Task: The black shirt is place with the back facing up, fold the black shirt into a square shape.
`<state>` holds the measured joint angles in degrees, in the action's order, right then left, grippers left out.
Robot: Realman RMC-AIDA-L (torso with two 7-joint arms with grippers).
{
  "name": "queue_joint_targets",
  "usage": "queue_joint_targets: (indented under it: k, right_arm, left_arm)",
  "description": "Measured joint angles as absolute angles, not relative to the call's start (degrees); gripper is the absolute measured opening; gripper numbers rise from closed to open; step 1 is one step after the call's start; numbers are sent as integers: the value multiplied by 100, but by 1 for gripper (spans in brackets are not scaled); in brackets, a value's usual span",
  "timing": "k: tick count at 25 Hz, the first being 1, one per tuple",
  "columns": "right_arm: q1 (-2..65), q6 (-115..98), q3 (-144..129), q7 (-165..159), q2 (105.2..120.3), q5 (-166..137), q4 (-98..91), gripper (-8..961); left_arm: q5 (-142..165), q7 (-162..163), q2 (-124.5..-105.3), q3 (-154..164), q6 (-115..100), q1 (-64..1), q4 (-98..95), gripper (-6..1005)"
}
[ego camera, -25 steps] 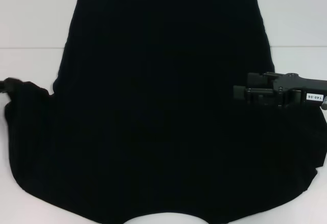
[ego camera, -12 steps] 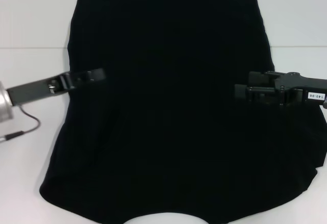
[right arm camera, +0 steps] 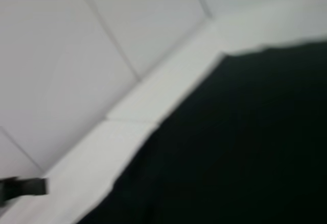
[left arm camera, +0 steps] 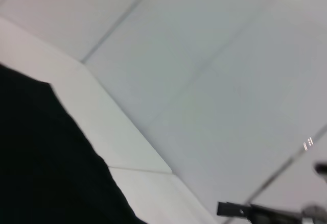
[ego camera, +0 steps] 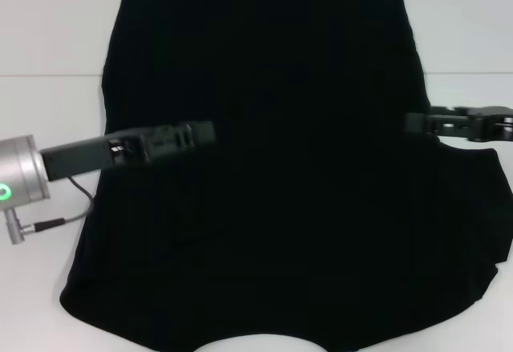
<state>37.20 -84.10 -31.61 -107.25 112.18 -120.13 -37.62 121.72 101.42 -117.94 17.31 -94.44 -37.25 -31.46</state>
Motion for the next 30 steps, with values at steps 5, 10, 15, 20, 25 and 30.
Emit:
queue_joint_targets:
  k: [5, 10, 15, 20, 25, 30]
  right_arm:
    - [3713, -8510, -3188, -12725, 10686, -13023, -3717, 897]
    - [3460, -8920, -3128, -13680, 10395, -13320, -3736, 897]
    - [3273, -8954, -3121, -14181, 10317, -13636, -3747, 896]
    - [3333, -8666, -3168, -14259, 10317, -14038, -3447, 895]
    - [3486, -8340, -3201, -14227, 10356, -14191, -3191, 894]
    - [3626, -8077, -3270, -14224, 10380, -14208, -2983, 883]
  left_arm:
    - [12173, 8889, -11945, 2515, -9514, -3719, -3123, 620]
    - [12214, 8120, -12103, 3231, -9509, -3680, -3133, 782]
    - [12230, 8035, -12121, 3628, -9521, -3688, -3146, 964]
    - [12271, 7925, -12140, 4016, -9527, -3709, -3272, 962]
    - [12293, 7894, -12150, 4138, -9505, -3756, -3304, 961]
    - [12299, 7913, -12143, 4123, -9483, -3778, -3304, 961]
